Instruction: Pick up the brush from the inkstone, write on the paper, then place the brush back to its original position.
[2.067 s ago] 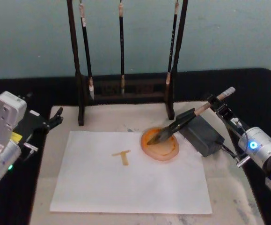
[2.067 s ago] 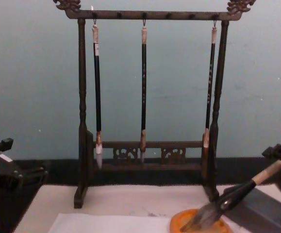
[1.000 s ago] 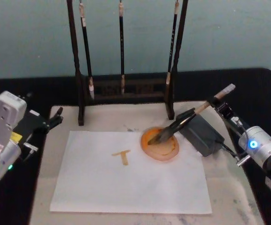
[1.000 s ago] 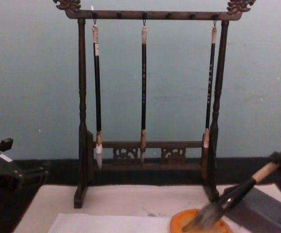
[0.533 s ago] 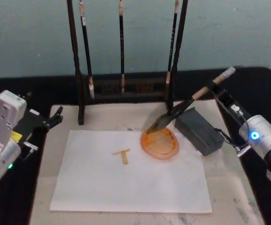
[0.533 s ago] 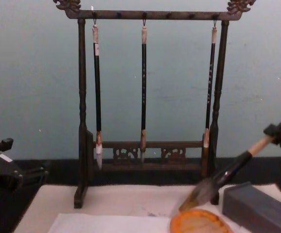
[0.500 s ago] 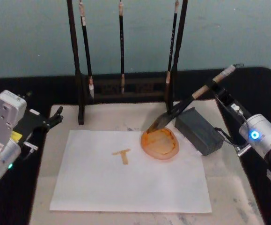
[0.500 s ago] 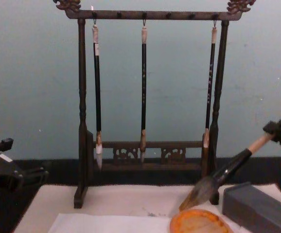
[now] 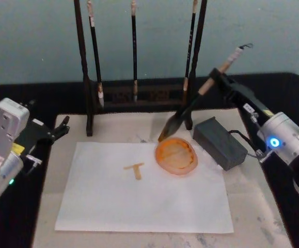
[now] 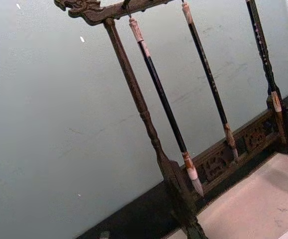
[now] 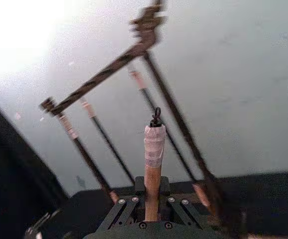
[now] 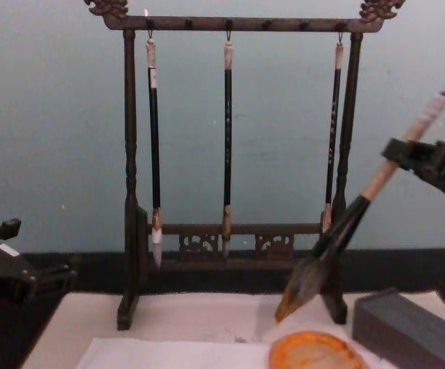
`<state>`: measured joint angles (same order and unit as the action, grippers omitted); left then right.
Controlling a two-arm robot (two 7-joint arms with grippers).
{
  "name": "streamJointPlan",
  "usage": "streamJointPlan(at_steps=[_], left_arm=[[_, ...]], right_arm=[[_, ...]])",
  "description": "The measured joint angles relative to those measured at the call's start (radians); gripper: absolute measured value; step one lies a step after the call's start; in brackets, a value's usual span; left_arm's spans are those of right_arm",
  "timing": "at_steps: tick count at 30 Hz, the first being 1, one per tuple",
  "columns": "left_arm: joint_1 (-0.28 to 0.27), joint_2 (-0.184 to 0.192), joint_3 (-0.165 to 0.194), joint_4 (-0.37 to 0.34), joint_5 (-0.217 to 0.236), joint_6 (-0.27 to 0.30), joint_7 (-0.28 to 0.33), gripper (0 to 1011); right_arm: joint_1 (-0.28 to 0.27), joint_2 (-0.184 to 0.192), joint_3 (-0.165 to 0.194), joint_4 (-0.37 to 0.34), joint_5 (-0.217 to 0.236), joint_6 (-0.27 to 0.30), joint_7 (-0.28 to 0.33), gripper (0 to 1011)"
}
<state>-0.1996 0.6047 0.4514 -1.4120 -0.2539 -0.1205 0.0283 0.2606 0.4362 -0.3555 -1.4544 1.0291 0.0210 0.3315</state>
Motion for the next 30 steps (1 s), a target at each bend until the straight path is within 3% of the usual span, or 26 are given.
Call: streamJointPlan(at_steps=[8,15,30], left_arm=[[0.0,0.0,0.0,0.0,0.0,0.0,0.0,1010],[0.0,0.0,0.0,0.0,0.0,0.0,0.0,1010],[0.0,0.0,0.0,0.0,0.0,0.0,0.0,1010]], right_arm=[[0.032,0.02,-0.059,-0.005,-0.129,-0.043,0.095,153],[0.048,0.009,-0.096,-0.006,-0.219,-0.066,0.138,153],[0.034,-0.041,-0.123,-0.005,-0.303,-0.069,0.135,153]])
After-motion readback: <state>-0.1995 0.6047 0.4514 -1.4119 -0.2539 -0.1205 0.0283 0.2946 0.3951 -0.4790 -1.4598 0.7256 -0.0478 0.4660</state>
